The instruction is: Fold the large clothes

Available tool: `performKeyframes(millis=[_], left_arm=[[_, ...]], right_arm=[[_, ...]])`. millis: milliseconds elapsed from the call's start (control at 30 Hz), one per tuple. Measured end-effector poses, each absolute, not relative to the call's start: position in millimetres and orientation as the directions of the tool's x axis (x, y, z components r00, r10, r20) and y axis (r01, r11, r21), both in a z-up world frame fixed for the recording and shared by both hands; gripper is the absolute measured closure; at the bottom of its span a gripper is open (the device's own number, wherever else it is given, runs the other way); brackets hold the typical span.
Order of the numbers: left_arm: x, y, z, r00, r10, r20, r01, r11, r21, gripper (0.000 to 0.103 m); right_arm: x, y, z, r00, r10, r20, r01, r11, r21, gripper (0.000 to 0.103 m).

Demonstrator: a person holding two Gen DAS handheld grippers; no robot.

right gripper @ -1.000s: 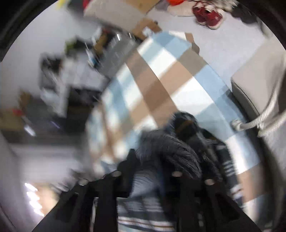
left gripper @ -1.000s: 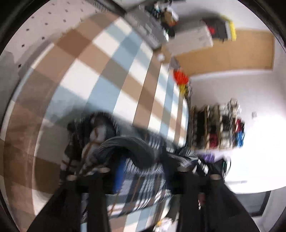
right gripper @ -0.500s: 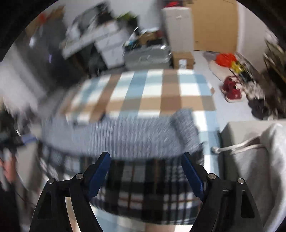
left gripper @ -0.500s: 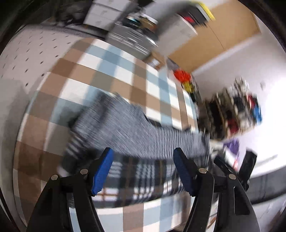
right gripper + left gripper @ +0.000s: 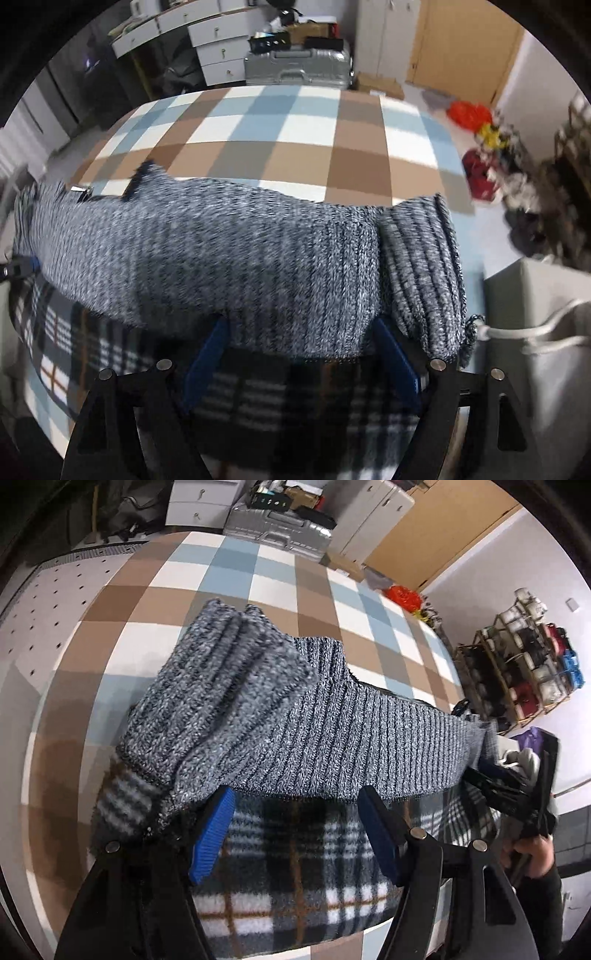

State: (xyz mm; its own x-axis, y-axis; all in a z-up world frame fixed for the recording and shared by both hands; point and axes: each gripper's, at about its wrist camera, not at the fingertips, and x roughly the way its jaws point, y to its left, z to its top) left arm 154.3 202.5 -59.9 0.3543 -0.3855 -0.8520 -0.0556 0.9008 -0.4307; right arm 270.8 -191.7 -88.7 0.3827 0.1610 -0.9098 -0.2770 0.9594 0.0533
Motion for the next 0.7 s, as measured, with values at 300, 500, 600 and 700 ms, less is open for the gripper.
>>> performKeyframes(millis=[300,500,600,700], left_arm=[[135,196,-55,0.382,-0.400,-0.833,-0.025,0.897,-0.442,0.039],[108,161,-16,0.385,-0.361,-0.849,0.072,0.929,-0.363,0.038],[93,133,-11,0.380,-0.349,-0.857,0.164,0.937,-0.308,0.038],[93,119,-31,0.342,-0.272,-0.899,0.176,0.959,-0.223,0.038]], right_arm=[[262,-181,-89,0.386,0.133,-0.913,-0.284,0.958,0.020,0.013],[214,-181,-45,0.486,0.258,-0.835,-0.336,0.937,0.095,0.013],[182,-157,-35,0.509,0.271,-0.817,-0.424,0.905,0.036,0.013],[168,-132,-51,0.512,0.184,-0.839,-0.452,0.889,-0.081,0.012]])
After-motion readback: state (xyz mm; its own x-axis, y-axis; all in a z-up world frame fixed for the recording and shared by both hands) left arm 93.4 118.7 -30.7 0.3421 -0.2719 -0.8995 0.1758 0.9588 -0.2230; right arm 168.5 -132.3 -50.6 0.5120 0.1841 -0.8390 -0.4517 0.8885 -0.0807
